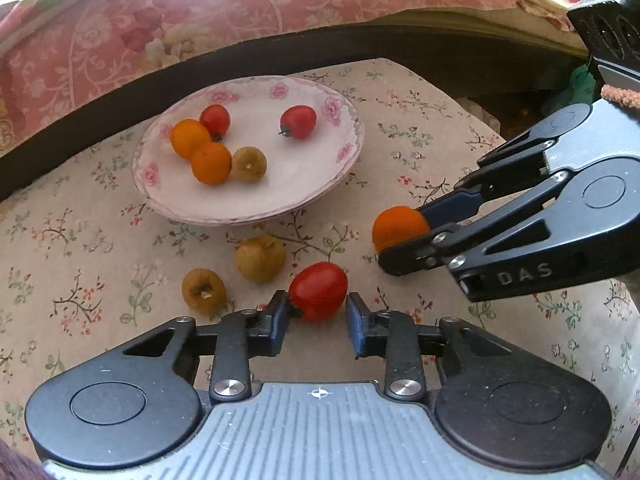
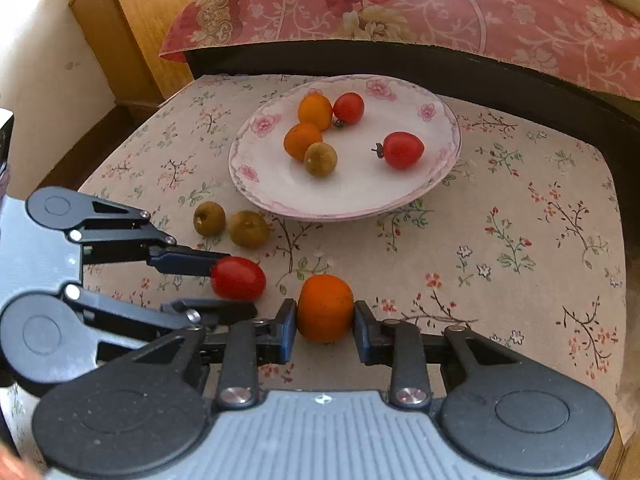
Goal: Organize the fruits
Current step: 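Grasp a red cherry tomato with the left gripper while the right grasps an orange, then carry both held fruits over the plate and open both grippers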
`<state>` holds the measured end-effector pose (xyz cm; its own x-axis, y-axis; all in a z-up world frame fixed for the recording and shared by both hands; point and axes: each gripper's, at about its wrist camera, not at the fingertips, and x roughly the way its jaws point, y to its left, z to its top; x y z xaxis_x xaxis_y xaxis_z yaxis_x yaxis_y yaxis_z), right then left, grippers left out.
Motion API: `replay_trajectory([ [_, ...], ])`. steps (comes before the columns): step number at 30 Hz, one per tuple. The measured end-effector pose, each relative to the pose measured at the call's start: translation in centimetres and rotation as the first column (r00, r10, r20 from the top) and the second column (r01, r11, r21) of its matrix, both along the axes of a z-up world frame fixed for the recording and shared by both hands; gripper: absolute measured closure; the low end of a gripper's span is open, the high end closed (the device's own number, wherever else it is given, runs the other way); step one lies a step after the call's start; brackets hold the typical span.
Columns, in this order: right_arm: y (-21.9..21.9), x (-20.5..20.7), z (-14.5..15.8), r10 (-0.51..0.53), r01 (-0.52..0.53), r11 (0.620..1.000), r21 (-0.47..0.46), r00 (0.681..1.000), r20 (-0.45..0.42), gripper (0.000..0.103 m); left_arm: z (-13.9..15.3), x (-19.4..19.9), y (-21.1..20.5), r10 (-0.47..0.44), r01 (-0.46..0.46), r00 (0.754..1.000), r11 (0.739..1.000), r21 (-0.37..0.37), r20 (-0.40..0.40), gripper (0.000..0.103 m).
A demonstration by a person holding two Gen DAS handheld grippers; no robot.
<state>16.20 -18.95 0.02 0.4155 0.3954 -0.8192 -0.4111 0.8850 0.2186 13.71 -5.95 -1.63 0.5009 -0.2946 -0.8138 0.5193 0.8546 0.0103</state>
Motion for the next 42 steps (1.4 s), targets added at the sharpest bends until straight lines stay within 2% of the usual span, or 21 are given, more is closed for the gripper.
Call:
replay_trajectory([
  [3, 0.2, -0.1, 0.0, 0.007, -0.007, 1.0, -0.013, 1.0, 0.009, 0.07, -0.1, 0.1, -0.2, -0.004, 0.004, 1.0, 1.0, 0.01, 0.005, 0.062],
  [8, 0.4, 0.1, 0.0, 0.012, -0.012, 1.0, -0.01, 1.0, 0.011, 0.069, -0.4, 0.2, -0.6, -0.016, 0.016, 1.0, 1.0, 0.008, 0.017, 0.053],
  [12, 0.3, 0.1, -0.2, 0.016, -0.016, 1.0, -0.006, 1.0, 0.011, 0.069, -0.6, 0.1, -0.6, -0.017, 0.017, 0.999, 1.0, 0.005, 0.027, 0.053],
  [16, 0.3, 0.1, -0.2, 0.006, -0.006, 1.0, 0.001, 1.0, 0.008, 0.069, -0.6, -0.1, -1.0, -0.025, 0.024, 0.999, 1.0, 0.003, 0.029, 0.062],
  [25, 0.4, -0.1, 0.3, 0.011, -0.011, 1.0, 0.009, 1.0, -0.003, 0.07, 0.0, -0.1, -0.5, -0.013, 0.013, 1.0, 1.0, 0.002, 0.023, 0.063],
  [42, 0.6, 1.6, 4.1, -0.034, 0.027, 0.997, 0.068, 0.994, 0.106, 0.07, 3.6, 1.8, -0.4, 0.031, -0.027, 0.993, 0.999, -0.032, 0.116, 0.062],
])
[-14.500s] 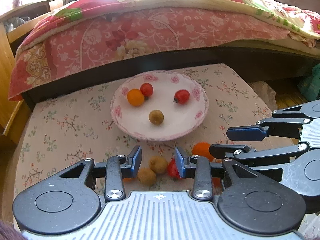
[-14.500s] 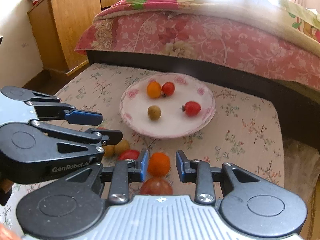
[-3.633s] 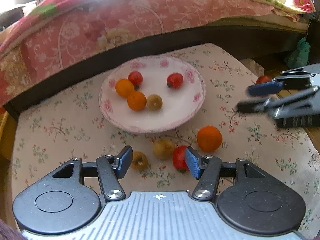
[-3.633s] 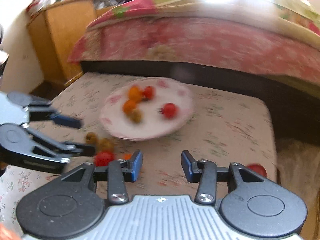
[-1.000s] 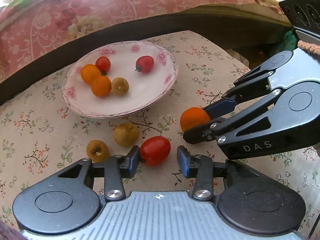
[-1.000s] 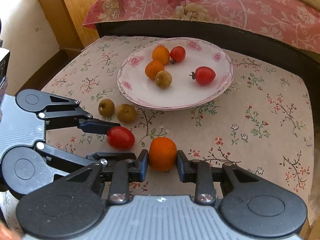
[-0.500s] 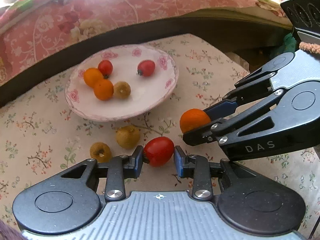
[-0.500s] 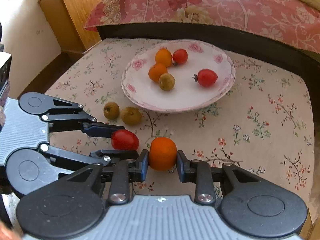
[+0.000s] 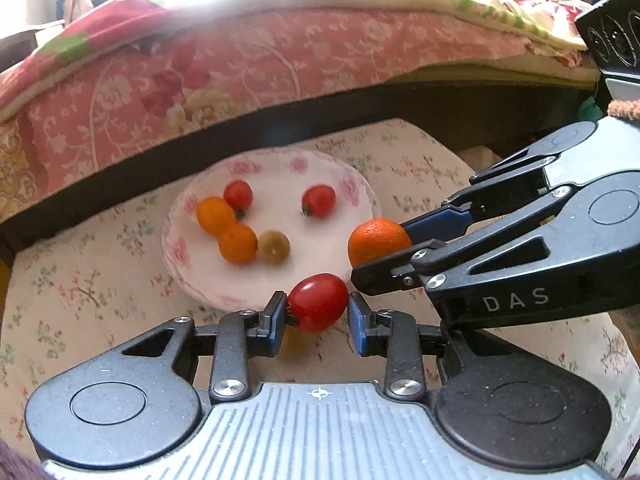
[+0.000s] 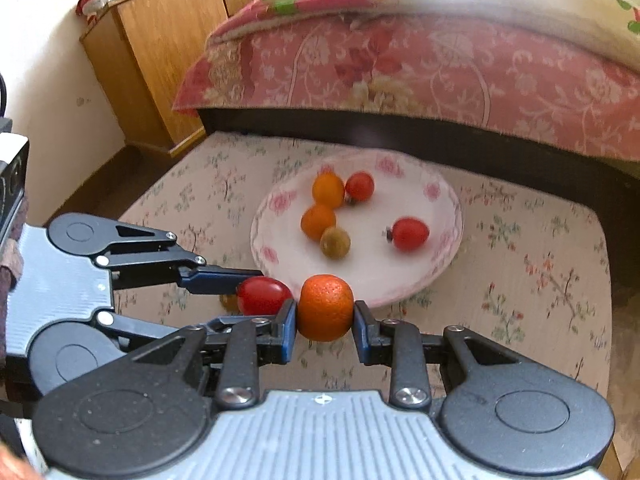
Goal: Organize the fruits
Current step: 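Carry both held fruits over the plate and open both grippers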
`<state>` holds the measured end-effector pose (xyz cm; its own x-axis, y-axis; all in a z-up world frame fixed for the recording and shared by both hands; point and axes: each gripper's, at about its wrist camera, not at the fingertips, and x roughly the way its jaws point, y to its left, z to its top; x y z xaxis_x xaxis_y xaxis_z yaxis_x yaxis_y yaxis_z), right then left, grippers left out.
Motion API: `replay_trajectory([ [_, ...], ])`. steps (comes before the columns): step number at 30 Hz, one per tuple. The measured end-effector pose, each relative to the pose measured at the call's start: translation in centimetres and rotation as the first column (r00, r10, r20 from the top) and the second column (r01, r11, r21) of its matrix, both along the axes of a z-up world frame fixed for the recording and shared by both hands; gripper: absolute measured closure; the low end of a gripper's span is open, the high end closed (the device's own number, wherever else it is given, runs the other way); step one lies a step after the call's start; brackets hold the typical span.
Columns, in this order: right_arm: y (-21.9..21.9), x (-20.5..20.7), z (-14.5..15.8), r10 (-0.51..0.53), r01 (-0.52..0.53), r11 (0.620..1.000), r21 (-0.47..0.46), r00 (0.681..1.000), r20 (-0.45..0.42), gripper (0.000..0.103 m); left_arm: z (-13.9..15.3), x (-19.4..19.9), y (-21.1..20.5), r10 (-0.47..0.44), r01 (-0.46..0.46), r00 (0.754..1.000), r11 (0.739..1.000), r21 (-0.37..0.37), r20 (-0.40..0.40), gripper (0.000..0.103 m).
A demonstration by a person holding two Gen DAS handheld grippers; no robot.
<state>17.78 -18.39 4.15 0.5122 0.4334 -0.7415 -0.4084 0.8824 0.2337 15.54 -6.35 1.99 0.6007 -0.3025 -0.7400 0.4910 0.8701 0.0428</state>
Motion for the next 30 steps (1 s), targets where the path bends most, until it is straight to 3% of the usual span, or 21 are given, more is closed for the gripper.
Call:
replay_trajectory([
  [13, 0.0, 3.2, -0.2, -0.032, 0.032, 0.999, -0.001, 0.999, 0.042, 0.07, 0.0, 3.4, 0.4, 0.066, -0.066, 0.997, 0.998, 0.006, 0.03, 0.062],
  [30, 0.4, 5.7, -1.9, -0.055, 0.056, 0.998, -0.021, 0.998, 0.024, 0.07, 0.0, 5.2, 2.0, 0.141, -0.141, 0.99, 0.99, -0.015, -0.004, 0.061],
])
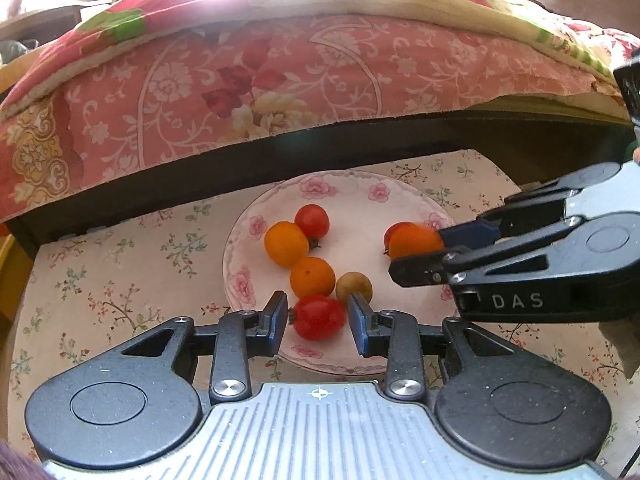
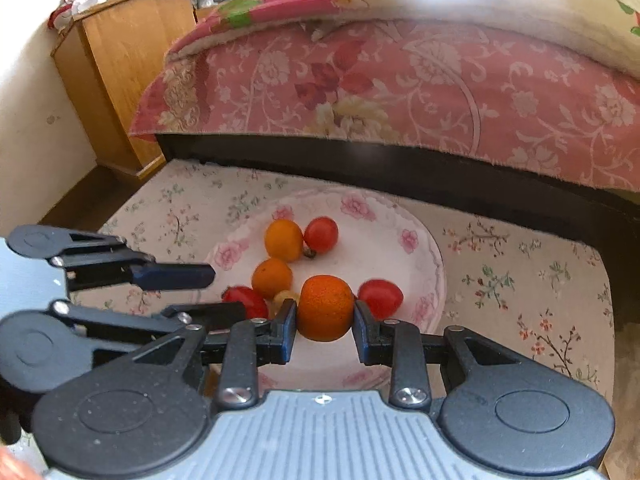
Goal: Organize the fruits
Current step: 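Carry both held fruits over the plate and open both grippers, then move both open grippers back toward the two brown fruits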
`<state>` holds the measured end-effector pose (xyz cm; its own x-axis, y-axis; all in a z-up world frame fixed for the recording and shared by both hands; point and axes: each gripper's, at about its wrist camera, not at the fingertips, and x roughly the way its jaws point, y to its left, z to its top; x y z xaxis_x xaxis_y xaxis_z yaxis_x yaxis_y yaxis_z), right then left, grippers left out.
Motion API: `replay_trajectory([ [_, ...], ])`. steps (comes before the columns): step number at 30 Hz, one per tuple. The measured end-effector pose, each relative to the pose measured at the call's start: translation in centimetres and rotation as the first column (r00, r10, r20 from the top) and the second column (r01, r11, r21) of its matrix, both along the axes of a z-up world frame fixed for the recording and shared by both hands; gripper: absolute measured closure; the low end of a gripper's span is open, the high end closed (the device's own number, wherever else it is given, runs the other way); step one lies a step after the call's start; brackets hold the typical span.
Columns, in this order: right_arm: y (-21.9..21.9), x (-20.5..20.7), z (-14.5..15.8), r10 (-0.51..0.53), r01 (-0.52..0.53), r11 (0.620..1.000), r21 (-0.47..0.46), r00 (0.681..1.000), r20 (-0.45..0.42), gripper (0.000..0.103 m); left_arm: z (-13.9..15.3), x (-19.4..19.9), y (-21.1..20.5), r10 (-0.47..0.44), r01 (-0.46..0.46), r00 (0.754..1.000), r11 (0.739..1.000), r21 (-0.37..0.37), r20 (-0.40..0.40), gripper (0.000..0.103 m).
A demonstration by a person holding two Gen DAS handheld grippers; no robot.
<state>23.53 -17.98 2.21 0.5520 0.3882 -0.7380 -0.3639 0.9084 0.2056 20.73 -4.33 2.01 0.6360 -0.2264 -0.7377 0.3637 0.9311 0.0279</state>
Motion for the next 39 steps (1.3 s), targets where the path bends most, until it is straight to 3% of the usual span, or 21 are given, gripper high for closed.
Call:
replay_trajectory([
  [9, -0.2, -0.5, 1.3, -0.007, 0.007, 1.0, 0.002, 0.999, 0.05, 0.069, 0.9, -0.7, 0.5, 0.009, -0.009, 1.0, 1.0, 0.004, 0.011, 0.06],
  [23, 1.4, -6.0, 2.6, 0.072, -0.072, 0.997, 0.026, 0.997, 0.013, 0.069, 1.2, -4.2, 2.5, 0.007, -0.005, 0.999, 0.999, 0.036, -0.031, 0.054],
  [29, 3.1, -7.6, 0.8, 0.105, -0.104, 0.994, 0.017, 0.994, -0.041, 0.069, 0.7, -5.5, 3.2, 0.01, -0.008, 0.998, 0.999, 0.041, -0.058, 0.052],
  [39, 4.1, -6.3, -1.2, 0.093, -0.091, 0.995, 0.027, 0.994, -0.064, 0.069, -0.7, -5.7, 4.0, 0.0, 0.006, 0.996, 0.998, 0.066, -0.087, 0.049],
])
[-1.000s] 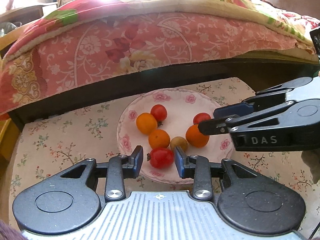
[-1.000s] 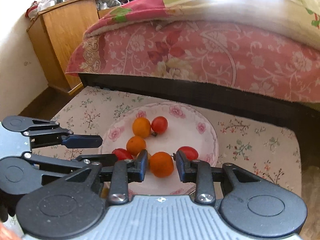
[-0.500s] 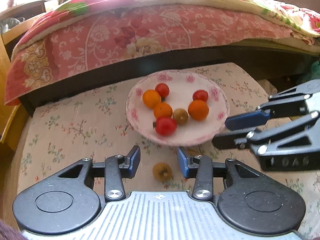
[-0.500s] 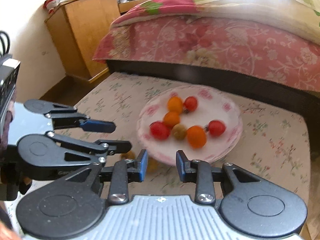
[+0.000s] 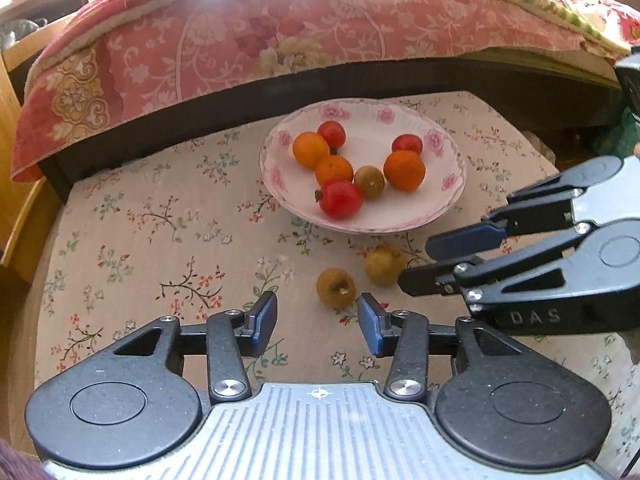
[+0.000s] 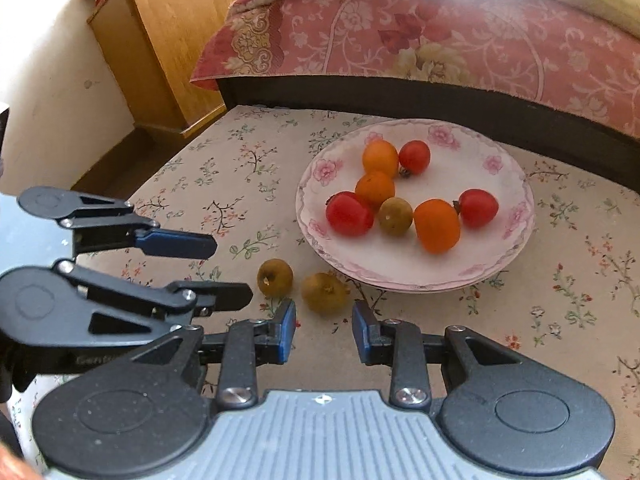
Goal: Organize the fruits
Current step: 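Move both open grippers back toward the two brown fruits, then grasp a brown fruit with the left gripper while the right grasps another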
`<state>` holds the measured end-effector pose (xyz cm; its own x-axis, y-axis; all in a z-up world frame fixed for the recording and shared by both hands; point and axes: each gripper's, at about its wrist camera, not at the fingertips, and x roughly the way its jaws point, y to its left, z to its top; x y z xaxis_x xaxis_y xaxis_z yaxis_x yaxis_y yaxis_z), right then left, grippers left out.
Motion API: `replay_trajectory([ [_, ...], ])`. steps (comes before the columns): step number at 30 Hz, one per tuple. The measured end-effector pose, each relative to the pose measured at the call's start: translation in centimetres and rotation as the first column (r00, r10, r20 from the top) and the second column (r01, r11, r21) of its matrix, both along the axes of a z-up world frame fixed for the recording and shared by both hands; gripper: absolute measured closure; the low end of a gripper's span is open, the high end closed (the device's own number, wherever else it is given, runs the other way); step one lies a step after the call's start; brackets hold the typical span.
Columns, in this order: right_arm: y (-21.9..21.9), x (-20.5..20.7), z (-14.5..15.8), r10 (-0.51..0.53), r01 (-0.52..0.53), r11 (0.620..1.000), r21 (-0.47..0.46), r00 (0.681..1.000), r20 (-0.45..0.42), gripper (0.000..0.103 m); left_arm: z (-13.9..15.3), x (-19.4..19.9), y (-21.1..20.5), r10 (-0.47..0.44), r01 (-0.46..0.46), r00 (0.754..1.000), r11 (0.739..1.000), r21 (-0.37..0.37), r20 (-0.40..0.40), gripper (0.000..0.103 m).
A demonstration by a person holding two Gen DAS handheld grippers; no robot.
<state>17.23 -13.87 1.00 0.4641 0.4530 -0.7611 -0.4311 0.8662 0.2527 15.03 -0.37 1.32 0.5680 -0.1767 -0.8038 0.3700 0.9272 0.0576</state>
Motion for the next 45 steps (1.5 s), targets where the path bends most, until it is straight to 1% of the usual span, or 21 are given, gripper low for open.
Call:
replay_trajectory([
  [11, 1.3, 1.2, -1.5, 0.016, -0.016, 1.0, -0.025, 1.0, -0.002, 0.069, -1.3, 0.7, 0.3, 0.004, -0.003, 1.0, 1.0, 0.014, -0.023, 0.05],
  [17, 1.3, 1.4, -1.5, 0.024, -0.024, 0.999, -0.037, 1.0, 0.003, 0.071, -1.5, 1.1, 0.2, 0.0, -0.001, 1.0, 1.0, -0.009, -0.031, 0.049],
  [22, 0.0, 0.9, -1.3, 0.017, -0.018, 0.998, -0.056, 1.0, -0.011, 0.072, -1.8, 1.1, -0.8, -0.042, 0.041, 0.999, 0.999, -0.025, -0.031, 0.046],
  [27, -1.5, 0.1, -0.9, 0.009, -0.01, 0.998, -0.07, 1.0, -0.017, 0.072, -2.4, 1.9, -1.1, -0.022, 0.021, 0.999, 0.999, -0.031, -0.04, 0.047],
  [30, -1.9, -0.1, -0.9, 0.005, -0.006, 0.997, -0.074, 1.0, -0.019, 0.072, -2.9, 2.4, -1.4, -0.011, 0.01, 0.999, 1.0, -0.02, -0.036, 0.051],
  [33, -2.1, -0.2, -1.1, 0.004, -0.005, 0.997, -0.081, 1.0, -0.023, 0.072, -3.0, 2.5, -1.8, -0.011, 0.011, 1.0, 1.0, -0.01, -0.027, 0.051],
  [35, -2.3, -0.3, -1.1, -0.002, 0.0, 0.997, -0.079, 1.0, -0.021, 0.072, -3.0, 2.5, -1.9, -0.009, 0.009, 1.0, 1.0, -0.014, -0.024, 0.056],
  [38, -2.5, -0.2, -1.1, -0.008, 0.006, 0.997, -0.081, 1.0, -0.019, 0.072, -2.9, 2.4, -1.9, -0.011, 0.011, 1.0, 1.0, -0.014, -0.02, 0.061],
  [45, -2.4, -0.1, -1.1, -0.007, 0.005, 0.996, -0.091, 1.0, -0.019, 0.072, -2.5, 2.0, -1.8, -0.013, 0.013, 0.999, 1.0, -0.014, -0.029, 0.067],
])
